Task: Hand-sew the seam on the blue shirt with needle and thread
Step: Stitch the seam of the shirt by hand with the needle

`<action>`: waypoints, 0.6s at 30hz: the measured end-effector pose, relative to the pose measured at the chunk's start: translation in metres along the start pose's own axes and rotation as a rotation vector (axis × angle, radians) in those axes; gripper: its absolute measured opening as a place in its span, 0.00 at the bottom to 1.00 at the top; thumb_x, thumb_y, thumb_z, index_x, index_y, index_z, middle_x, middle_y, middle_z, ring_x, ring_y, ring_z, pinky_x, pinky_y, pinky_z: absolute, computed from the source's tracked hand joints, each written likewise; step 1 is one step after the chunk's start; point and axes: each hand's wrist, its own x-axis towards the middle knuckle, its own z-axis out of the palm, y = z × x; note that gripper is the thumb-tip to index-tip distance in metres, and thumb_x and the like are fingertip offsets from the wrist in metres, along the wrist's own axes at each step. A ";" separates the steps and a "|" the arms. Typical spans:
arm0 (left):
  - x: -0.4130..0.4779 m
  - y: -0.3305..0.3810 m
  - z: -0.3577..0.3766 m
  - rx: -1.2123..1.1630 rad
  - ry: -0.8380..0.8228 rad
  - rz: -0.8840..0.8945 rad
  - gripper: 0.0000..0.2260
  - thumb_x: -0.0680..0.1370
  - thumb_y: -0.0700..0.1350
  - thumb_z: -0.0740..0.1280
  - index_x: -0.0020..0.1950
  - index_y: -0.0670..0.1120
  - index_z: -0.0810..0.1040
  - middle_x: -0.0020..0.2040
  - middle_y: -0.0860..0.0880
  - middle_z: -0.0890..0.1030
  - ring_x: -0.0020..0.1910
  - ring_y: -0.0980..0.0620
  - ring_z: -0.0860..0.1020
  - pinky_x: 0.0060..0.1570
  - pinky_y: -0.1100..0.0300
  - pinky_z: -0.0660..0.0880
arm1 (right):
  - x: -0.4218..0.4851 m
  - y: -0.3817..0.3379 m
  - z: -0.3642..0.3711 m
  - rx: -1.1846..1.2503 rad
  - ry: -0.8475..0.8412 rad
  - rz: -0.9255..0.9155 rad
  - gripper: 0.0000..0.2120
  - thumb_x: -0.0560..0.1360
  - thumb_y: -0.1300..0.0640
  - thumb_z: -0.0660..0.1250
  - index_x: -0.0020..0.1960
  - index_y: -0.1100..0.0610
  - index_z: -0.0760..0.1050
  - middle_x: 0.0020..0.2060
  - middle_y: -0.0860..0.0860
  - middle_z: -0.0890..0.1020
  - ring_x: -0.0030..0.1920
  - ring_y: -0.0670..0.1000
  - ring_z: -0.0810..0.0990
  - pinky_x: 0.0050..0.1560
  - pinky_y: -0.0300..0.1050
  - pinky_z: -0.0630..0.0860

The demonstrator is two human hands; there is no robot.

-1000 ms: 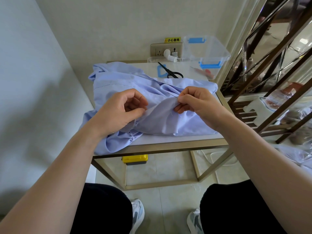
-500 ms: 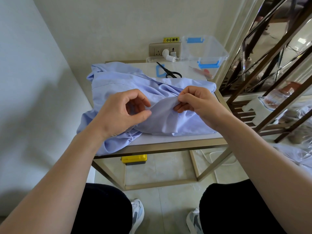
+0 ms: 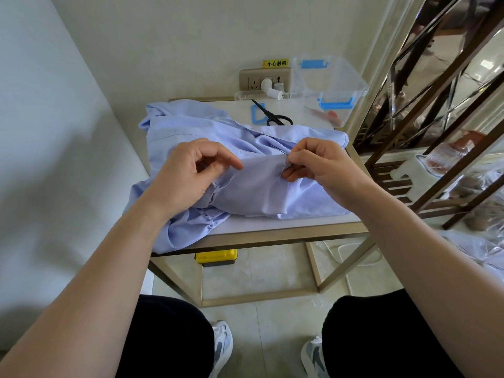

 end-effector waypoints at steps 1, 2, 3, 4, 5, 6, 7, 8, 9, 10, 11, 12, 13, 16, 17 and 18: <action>0.000 -0.001 0.002 0.086 -0.008 0.017 0.14 0.80 0.36 0.64 0.47 0.53 0.84 0.44 0.46 0.80 0.40 0.49 0.76 0.41 0.59 0.72 | 0.000 0.000 0.000 -0.001 -0.002 -0.002 0.11 0.78 0.68 0.61 0.40 0.60 0.76 0.34 0.52 0.83 0.39 0.53 0.82 0.46 0.42 0.80; 0.000 -0.001 0.005 0.150 -0.012 0.025 0.14 0.80 0.36 0.63 0.47 0.53 0.83 0.45 0.47 0.79 0.42 0.50 0.76 0.43 0.61 0.72 | -0.001 0.000 0.000 -0.003 -0.003 -0.005 0.11 0.78 0.68 0.61 0.40 0.60 0.76 0.34 0.52 0.83 0.39 0.52 0.82 0.46 0.42 0.80; 0.000 -0.001 0.007 0.181 -0.013 0.027 0.15 0.80 0.35 0.62 0.47 0.53 0.83 0.45 0.47 0.78 0.42 0.51 0.75 0.43 0.63 0.71 | -0.001 0.000 0.000 -0.003 -0.005 -0.006 0.11 0.78 0.68 0.61 0.40 0.60 0.76 0.34 0.51 0.83 0.39 0.52 0.82 0.46 0.42 0.80; -0.001 0.000 0.009 0.191 -0.010 0.026 0.14 0.80 0.35 0.62 0.47 0.52 0.82 0.45 0.48 0.78 0.42 0.52 0.75 0.43 0.63 0.71 | -0.001 0.000 0.000 -0.002 -0.007 -0.007 0.11 0.78 0.68 0.60 0.39 0.60 0.76 0.34 0.51 0.83 0.39 0.52 0.82 0.46 0.42 0.80; -0.001 0.001 0.009 0.191 -0.002 0.023 0.13 0.80 0.35 0.62 0.47 0.51 0.82 0.46 0.48 0.78 0.42 0.52 0.75 0.44 0.62 0.72 | -0.001 0.000 0.000 -0.002 -0.007 -0.007 0.11 0.78 0.68 0.60 0.39 0.60 0.76 0.34 0.51 0.83 0.39 0.52 0.82 0.46 0.42 0.80; 0.000 0.001 0.010 0.187 0.008 0.014 0.11 0.80 0.36 0.62 0.48 0.50 0.81 0.46 0.49 0.79 0.42 0.51 0.76 0.45 0.58 0.74 | -0.001 0.000 -0.001 -0.001 -0.006 -0.008 0.11 0.78 0.68 0.60 0.39 0.60 0.76 0.34 0.51 0.83 0.39 0.52 0.82 0.46 0.42 0.80; 0.000 0.001 0.010 0.183 0.015 0.006 0.10 0.80 0.36 0.62 0.48 0.49 0.81 0.46 0.49 0.80 0.42 0.50 0.77 0.45 0.55 0.75 | -0.002 0.000 -0.002 -0.002 -0.005 -0.007 0.11 0.78 0.68 0.60 0.39 0.60 0.76 0.34 0.51 0.83 0.39 0.53 0.82 0.46 0.42 0.80; 0.001 0.001 0.010 0.185 0.019 0.002 0.09 0.80 0.37 0.63 0.49 0.48 0.80 0.46 0.49 0.80 0.42 0.50 0.77 0.45 0.53 0.76 | -0.002 0.000 -0.002 -0.001 -0.004 -0.006 0.11 0.78 0.68 0.60 0.39 0.60 0.76 0.34 0.51 0.83 0.40 0.53 0.82 0.46 0.43 0.80; 0.001 0.001 0.010 0.194 0.020 0.002 0.09 0.80 0.37 0.63 0.49 0.48 0.80 0.46 0.50 0.81 0.41 0.50 0.78 0.44 0.52 0.76 | -0.002 0.001 -0.003 -0.001 -0.004 -0.006 0.11 0.78 0.68 0.61 0.39 0.60 0.76 0.34 0.51 0.83 0.40 0.53 0.82 0.46 0.43 0.80; 0.001 0.001 0.010 0.203 0.018 0.002 0.09 0.79 0.37 0.63 0.48 0.49 0.80 0.46 0.50 0.81 0.41 0.50 0.78 0.44 0.53 0.77 | -0.002 0.001 -0.003 -0.001 -0.006 -0.006 0.11 0.78 0.68 0.61 0.39 0.60 0.76 0.34 0.51 0.83 0.39 0.53 0.82 0.46 0.43 0.79; 0.001 0.001 0.010 0.213 0.011 0.002 0.09 0.79 0.37 0.63 0.48 0.49 0.81 0.45 0.51 0.81 0.41 0.51 0.77 0.43 0.55 0.76 | -0.002 0.001 -0.003 -0.002 -0.008 -0.006 0.11 0.78 0.68 0.61 0.39 0.60 0.76 0.34 0.51 0.83 0.39 0.52 0.82 0.46 0.43 0.79; 0.001 0.001 0.010 0.229 0.004 0.001 0.10 0.79 0.37 0.63 0.47 0.49 0.81 0.44 0.51 0.80 0.41 0.52 0.77 0.43 0.57 0.75 | -0.002 0.001 -0.003 -0.001 -0.009 -0.006 0.11 0.78 0.68 0.61 0.39 0.60 0.76 0.33 0.51 0.83 0.39 0.52 0.82 0.46 0.43 0.79; 0.001 0.001 0.011 0.246 -0.003 0.003 0.10 0.79 0.37 0.63 0.46 0.49 0.82 0.44 0.52 0.80 0.41 0.54 0.77 0.42 0.60 0.74 | -0.002 0.002 -0.003 0.000 -0.008 -0.006 0.11 0.78 0.68 0.61 0.39 0.60 0.76 0.33 0.51 0.83 0.39 0.52 0.82 0.46 0.43 0.79; 0.001 0.003 0.014 0.221 -0.027 -0.011 0.07 0.76 0.46 0.64 0.43 0.48 0.82 0.42 0.52 0.79 0.41 0.54 0.76 0.40 0.64 0.71 | -0.001 0.002 -0.003 0.004 -0.001 -0.004 0.11 0.78 0.68 0.61 0.40 0.60 0.76 0.34 0.51 0.83 0.39 0.53 0.82 0.46 0.43 0.79; 0.001 0.004 0.015 0.212 -0.029 -0.014 0.06 0.74 0.50 0.67 0.42 0.49 0.81 0.41 0.53 0.78 0.40 0.54 0.75 0.39 0.65 0.70 | -0.001 0.002 -0.003 0.005 0.000 -0.004 0.11 0.78 0.68 0.61 0.40 0.60 0.76 0.33 0.50 0.83 0.39 0.53 0.82 0.46 0.43 0.79; 0.001 0.004 0.017 0.214 -0.020 -0.012 0.07 0.72 0.53 0.72 0.41 0.50 0.81 0.40 0.53 0.78 0.40 0.54 0.75 0.39 0.66 0.70 | -0.001 0.003 -0.003 0.008 0.002 -0.004 0.11 0.78 0.68 0.61 0.40 0.60 0.75 0.32 0.50 0.83 0.39 0.53 0.82 0.46 0.43 0.79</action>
